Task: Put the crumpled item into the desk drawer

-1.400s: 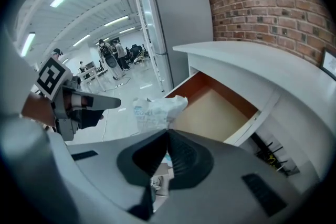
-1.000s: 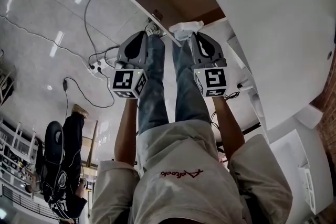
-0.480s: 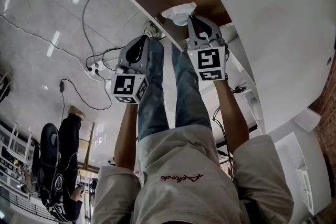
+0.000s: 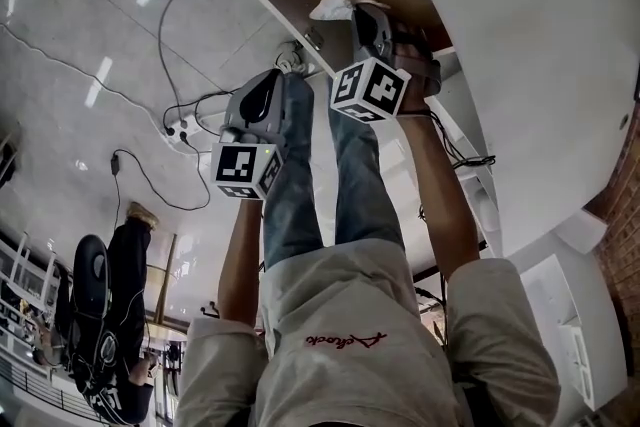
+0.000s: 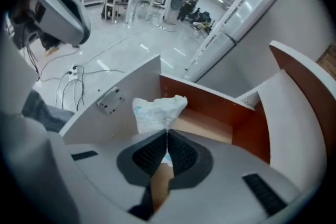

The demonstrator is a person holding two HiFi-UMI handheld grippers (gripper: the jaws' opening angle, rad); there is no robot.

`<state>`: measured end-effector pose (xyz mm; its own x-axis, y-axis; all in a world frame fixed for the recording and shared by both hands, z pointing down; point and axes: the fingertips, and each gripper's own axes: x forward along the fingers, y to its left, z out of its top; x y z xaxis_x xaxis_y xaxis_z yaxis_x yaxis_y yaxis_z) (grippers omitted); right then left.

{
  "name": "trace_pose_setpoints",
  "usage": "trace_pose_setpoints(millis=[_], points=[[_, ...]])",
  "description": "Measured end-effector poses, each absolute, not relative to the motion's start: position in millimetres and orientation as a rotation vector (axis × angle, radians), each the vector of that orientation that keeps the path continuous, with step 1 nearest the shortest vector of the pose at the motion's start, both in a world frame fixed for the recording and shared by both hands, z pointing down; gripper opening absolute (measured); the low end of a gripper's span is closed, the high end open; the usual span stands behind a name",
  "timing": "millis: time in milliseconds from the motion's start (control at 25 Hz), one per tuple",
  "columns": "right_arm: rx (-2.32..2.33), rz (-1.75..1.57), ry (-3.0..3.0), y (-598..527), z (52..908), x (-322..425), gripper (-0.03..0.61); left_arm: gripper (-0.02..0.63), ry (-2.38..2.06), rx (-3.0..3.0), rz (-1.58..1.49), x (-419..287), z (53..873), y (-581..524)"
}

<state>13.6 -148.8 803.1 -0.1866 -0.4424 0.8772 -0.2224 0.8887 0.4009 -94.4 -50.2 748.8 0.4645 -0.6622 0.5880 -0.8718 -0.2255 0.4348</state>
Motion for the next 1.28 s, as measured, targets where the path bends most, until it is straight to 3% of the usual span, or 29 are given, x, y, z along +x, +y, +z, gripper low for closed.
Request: trace_pose_setpoints(millis=[200, 720, 920, 1280], points=[[0.406, -0.325, -1.641, -162, 820, 14, 0.014, 0.009, -1.284, 1.968, 0.348, -103, 746, -49], [0.271, -0.205, -1.575, -181, 876, 1, 0.014, 0.009, -1.305, 1.943, 0.338, -120, 756, -47], [0.303, -0.165, -1.620, -180, 869, -8, 0.097, 0.009, -1.321, 1.929, 0.337, -128, 752, -47], [0.418, -0.172, -1.686, -172, 845, -14, 0.096, 0.009, -1.317, 1.949, 0.329, -125, 750, -46]])
